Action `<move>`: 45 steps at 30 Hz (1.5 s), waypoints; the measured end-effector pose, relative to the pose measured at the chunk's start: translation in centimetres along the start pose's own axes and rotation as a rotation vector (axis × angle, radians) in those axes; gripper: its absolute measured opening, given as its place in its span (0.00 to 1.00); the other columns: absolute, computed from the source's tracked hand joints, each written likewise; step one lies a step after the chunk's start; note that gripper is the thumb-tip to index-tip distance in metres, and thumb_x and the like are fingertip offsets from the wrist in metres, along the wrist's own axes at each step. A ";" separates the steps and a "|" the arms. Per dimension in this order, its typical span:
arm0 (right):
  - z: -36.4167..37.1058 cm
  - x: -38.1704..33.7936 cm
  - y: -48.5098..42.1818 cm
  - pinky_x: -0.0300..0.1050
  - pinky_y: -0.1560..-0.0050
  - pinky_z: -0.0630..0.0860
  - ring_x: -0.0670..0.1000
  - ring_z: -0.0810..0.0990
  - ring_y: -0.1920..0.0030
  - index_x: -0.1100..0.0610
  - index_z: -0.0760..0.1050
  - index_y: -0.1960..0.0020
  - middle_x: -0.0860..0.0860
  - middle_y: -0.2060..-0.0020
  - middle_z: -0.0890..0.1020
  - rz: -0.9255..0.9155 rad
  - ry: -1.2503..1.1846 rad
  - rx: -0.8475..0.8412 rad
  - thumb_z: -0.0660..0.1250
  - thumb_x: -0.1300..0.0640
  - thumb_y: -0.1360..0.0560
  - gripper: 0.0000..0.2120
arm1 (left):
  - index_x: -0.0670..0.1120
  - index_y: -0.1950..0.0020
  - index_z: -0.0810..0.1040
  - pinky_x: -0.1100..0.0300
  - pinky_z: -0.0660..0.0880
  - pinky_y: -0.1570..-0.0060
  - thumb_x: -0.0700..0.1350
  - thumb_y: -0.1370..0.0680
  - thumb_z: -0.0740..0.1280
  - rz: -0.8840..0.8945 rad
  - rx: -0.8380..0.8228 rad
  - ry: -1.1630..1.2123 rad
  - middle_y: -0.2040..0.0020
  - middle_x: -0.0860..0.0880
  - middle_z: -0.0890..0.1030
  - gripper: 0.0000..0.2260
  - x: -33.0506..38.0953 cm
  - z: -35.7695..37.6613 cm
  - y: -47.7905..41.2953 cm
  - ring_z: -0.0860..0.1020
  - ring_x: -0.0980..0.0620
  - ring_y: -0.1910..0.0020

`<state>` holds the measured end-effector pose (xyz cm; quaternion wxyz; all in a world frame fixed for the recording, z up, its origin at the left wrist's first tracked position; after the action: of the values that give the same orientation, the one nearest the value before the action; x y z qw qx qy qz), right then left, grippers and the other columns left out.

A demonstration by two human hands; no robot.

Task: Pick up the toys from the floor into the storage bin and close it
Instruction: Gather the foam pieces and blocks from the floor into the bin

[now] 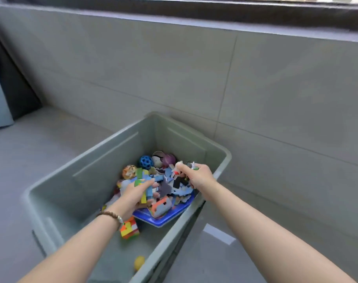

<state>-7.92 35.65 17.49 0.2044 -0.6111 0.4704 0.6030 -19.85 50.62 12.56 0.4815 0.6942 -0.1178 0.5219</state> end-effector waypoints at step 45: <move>-40.5 39.2 9.4 0.39 0.40 0.67 0.51 0.72 0.38 0.55 0.73 0.36 0.53 0.36 0.70 0.253 0.436 0.325 0.72 0.60 0.29 0.22 | 0.50 0.23 0.53 0.55 0.58 0.28 0.53 0.23 0.64 0.444 -0.613 -1.501 0.22 0.50 0.50 0.32 -19.7 42.9 -6.6 0.56 0.47 0.25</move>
<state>-0.23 -14.72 -8.27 0.1169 -0.6220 0.6661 0.3948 2.33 13.35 -7.22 0.3287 0.6563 -0.6772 -0.0508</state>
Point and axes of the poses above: each hand's wrist, its own y-axis away from the middle knuckle, its own z-axis out of the palm, x = y × z, the point moved 4 cm from there along -y, towards the middle knuckle
